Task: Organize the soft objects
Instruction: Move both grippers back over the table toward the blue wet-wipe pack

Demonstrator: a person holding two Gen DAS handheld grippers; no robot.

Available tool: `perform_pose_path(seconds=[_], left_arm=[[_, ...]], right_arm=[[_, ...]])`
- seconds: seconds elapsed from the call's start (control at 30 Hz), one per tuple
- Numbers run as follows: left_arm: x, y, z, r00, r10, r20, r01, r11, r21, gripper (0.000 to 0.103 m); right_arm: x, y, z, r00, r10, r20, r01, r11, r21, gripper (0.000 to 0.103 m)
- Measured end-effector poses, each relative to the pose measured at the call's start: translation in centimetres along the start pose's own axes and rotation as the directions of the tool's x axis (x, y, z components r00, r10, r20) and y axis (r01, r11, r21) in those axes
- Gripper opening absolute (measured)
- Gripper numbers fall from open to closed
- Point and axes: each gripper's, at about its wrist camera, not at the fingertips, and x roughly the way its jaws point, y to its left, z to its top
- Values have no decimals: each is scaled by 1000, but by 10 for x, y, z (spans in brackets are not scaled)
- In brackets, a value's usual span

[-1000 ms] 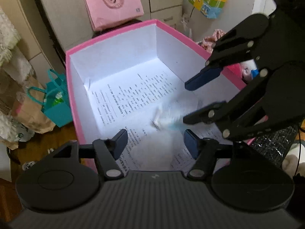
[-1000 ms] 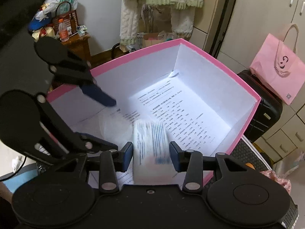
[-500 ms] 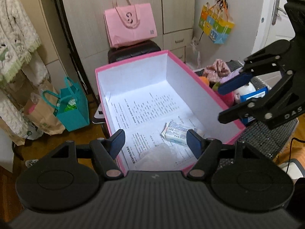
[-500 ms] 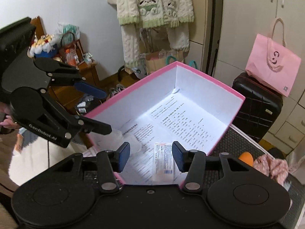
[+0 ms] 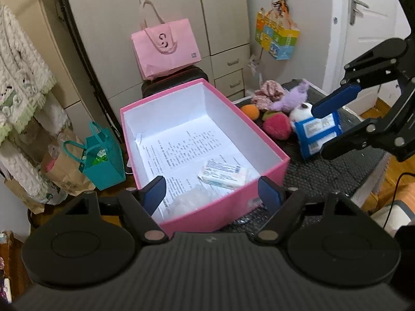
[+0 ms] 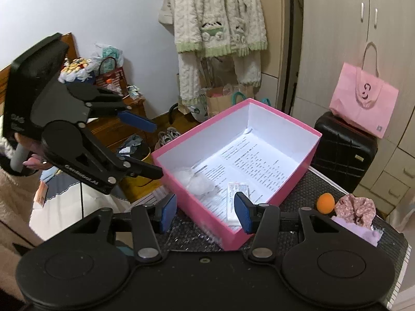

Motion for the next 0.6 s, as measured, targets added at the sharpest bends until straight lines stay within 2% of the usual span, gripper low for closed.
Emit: perform_pose_path(seconds=[0.33,0.47,0.6], left_arm=[[-16,-55,-10,1000,-24,12,22,993,118,87],[-16,-78,-13,998,-55,-4,55,986,160,88],[-14,-105,-12,996,-83,-16,84,975,208,90]], right_arm=[[-38,26,-39,997,-46,56,48,998,-40,57],[-47,28,-58,996,-55,63,57,998,-25,57],[-57,22,-76,992,-100,77,99,995,7,64]])
